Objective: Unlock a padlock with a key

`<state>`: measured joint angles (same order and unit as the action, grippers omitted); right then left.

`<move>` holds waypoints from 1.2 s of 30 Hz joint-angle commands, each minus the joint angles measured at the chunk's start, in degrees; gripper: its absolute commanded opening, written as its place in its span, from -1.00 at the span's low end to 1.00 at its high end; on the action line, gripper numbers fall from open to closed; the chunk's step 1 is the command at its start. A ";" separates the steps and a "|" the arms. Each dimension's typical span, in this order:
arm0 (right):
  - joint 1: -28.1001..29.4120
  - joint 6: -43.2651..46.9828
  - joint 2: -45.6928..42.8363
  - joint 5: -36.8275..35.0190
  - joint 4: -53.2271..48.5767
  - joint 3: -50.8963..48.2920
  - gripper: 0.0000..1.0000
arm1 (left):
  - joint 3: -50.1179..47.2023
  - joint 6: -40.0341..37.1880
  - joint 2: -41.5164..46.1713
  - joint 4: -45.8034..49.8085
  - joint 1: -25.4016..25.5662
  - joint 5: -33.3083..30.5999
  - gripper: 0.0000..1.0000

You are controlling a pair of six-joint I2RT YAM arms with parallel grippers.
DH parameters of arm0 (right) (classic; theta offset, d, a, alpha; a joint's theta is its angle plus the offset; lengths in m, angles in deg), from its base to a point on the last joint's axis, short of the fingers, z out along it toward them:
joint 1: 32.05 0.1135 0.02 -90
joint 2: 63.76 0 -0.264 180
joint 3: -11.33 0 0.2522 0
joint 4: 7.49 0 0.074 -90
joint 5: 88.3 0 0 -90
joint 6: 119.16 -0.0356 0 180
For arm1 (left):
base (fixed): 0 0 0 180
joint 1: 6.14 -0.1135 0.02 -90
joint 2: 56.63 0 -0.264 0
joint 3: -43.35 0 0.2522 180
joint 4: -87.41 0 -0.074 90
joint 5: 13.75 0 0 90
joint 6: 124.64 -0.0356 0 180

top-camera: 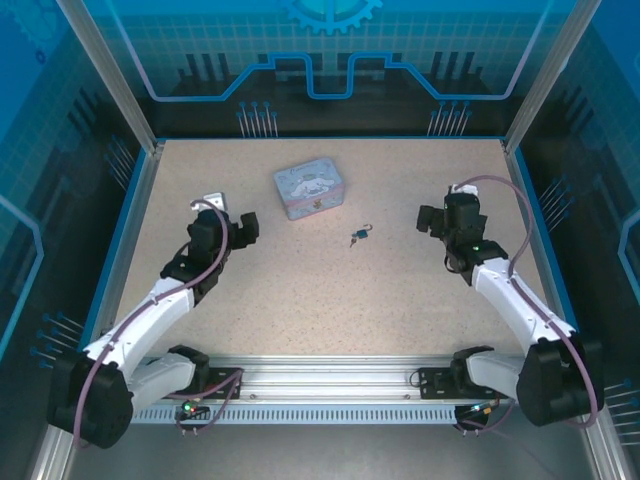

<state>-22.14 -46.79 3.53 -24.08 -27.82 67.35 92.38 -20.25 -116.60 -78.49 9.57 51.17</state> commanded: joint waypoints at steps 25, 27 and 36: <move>-5.40 17.35 18.77 17.87 49.91 -17.60 1.00 | -13.70 -13.46 -28.77 -53.27 -14.03 13.31 0.98; -5.74 17.52 18.76 18.70 49.81 -17.56 1.00 | -13.57 -13.39 -28.81 -53.10 -14.08 13.41 0.98; -6.33 17.62 18.94 21.05 49.92 -17.64 1.00 | -13.48 -13.48 -28.96 -53.18 -14.03 13.44 0.98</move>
<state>-27.97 -30.14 21.94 -4.65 20.79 48.77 77.71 -33.27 -145.47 -129.77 -4.07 63.28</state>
